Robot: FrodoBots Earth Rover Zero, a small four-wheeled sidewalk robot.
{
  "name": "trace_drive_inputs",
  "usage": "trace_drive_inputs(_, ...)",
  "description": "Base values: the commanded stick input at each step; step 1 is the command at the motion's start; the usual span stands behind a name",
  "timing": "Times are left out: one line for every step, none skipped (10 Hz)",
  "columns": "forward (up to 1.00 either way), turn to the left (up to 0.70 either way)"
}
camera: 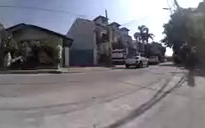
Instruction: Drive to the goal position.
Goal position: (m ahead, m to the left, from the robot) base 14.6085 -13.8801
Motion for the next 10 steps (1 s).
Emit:
trace_drive_inputs(1.0,-0.4)
trace_drive_inputs(1.0,-0.4)
trace_drive_inputs(1.0,-0.4)
trace_drive_inputs(1.0,-0.4)
trace_drive_inputs(1.0,-0.4)
trace_drive_inputs(1.0,-0.4)
trace_drive_inputs(1.0,-0.4)
trace_drive_inputs(1.0,-0.4)
trace_drive_inputs(1.0,-0.39)
trace_drive_inputs(1.0,-0.07)
